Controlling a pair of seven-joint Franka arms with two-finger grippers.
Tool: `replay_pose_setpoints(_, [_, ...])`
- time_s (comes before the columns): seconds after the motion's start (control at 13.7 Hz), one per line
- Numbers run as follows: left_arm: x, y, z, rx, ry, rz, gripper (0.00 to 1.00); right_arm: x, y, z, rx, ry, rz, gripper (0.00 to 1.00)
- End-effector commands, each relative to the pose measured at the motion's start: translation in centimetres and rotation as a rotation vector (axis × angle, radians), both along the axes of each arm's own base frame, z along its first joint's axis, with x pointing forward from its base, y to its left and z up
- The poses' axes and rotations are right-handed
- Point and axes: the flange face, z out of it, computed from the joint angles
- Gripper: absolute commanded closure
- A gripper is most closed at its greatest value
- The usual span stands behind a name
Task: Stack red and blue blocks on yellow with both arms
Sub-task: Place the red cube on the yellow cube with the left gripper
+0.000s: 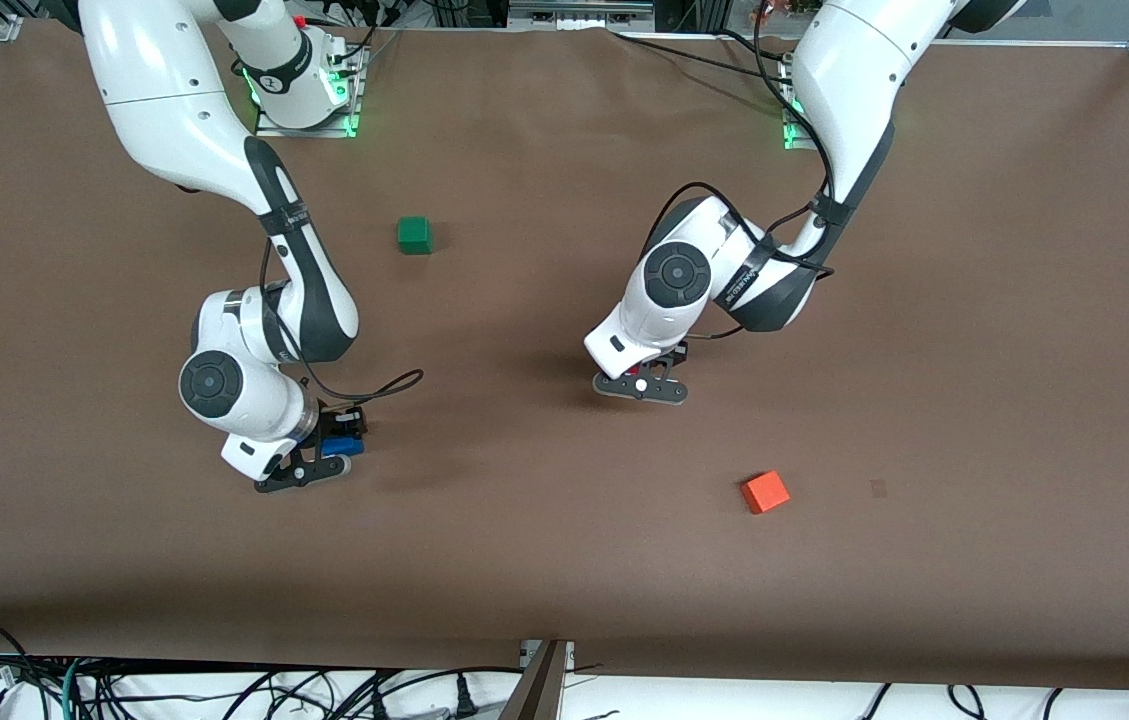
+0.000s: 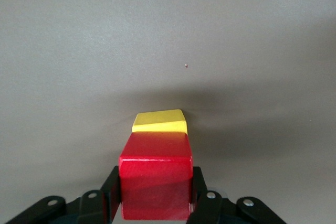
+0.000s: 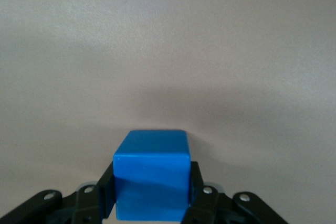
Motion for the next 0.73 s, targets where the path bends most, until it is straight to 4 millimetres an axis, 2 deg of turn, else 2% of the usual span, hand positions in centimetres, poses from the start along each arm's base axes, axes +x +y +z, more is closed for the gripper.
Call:
replay_pose_setpoints(0.0, [-0.1, -0.8, -0.9, 0.030, 0.000, 0.010, 1.00, 1.2, 0.4, 3.5, 0.020, 0.036, -0.001, 0.72])
replay_pose_setpoints(0.07, [-0.1, -0.8, -1.0, 0.031, 0.002, 0.010, 1.00, 1.7, 1.0, 5.4, 0.038, 0.061, -0.021, 0.72])
replay_pose_setpoints(0.15, [0.0, -0.6, -1.1, 0.032, 0.001, 0.011, 0.28, 1.9, 1.5, 7.1, 0.046, 0.085, -0.039, 0.72])
replay_pose_setpoints(0.22, [0.6, -0.2, -0.6, 0.034, -0.008, 0.021, 0.00, 2.1, 2.2, 8.8, 0.046, 0.097, -0.061, 0.72])
replay_pose_setpoints(0.29, [1.7, 0.3, 1.0, 0.045, -0.006, 0.031, 0.00, 2.3, 2.9, 10.2, 0.048, 0.103, -0.087, 0.72])
replay_pose_setpoints(0.44, [3.9, 1.0, 5.8, 0.085, 0.024, 0.047, 0.00, 2.1, 4.9, 11.4, 0.046, 0.096, -0.128, 0.72])
replay_pose_setpoints(0.51, [4.8, 2.1, 7.8, 0.104, 0.037, 0.065, 0.00, 1.8, 6.1, 11.9, 0.044, 0.105, -0.141, 0.72])
replay_pose_setpoints(0.66, [7.5, 5.9, 12.9, 0.101, 0.032, 0.129, 0.00, 1.0, 10.4, 13.9, 0.047, 0.084, -0.207, 0.72])
